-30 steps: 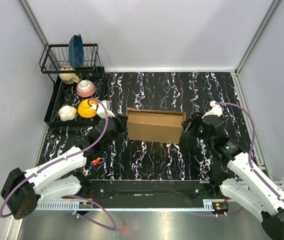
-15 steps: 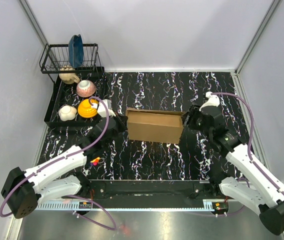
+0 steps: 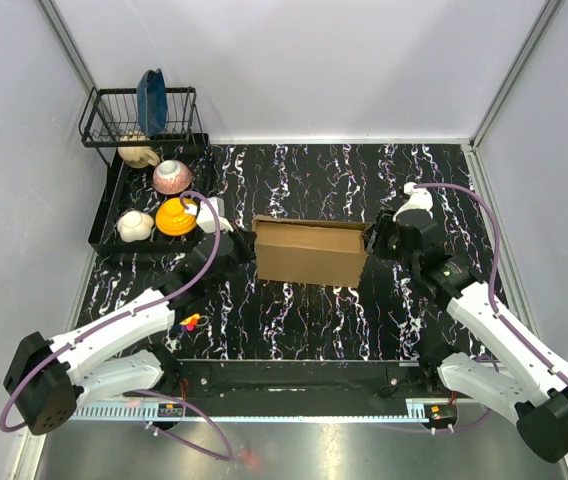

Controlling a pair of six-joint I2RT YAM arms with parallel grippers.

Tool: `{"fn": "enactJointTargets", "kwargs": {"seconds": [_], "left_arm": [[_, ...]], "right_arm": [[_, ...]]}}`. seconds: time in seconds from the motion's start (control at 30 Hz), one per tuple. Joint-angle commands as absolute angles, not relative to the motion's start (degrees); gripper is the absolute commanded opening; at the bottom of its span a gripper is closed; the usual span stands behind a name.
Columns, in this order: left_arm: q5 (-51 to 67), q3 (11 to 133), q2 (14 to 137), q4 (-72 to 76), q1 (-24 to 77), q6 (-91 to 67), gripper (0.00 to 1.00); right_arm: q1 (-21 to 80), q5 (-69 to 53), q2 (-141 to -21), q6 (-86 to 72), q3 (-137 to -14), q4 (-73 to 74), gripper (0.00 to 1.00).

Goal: Fold the paper box

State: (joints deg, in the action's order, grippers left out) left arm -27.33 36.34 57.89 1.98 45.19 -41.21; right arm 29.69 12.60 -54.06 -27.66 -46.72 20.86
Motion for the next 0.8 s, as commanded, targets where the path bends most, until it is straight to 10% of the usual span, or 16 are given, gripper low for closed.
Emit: {"fn": "enactJointTargets", "kwargs": {"seconds": [0.0,0.43,0.77], "left_arm": [[-25.4,35.6,60.6,-7.5,45.6,-39.7,0.0],[-25.2,35.1,60.4,-7.1,45.7,-40.0,0.0],[-25.0,33.6,59.9,-6.3,45.7,-41.1,0.01]], "right_arm": [[29.8,14.9,-53.0,-26.7,-49.7,19.4,0.48],[29.9,15.1,-51.9,-25.8,-47.2,16.3,0.0],[29.9,14.4,-49.5,-25.7,-40.3,16.6,0.0]]}}
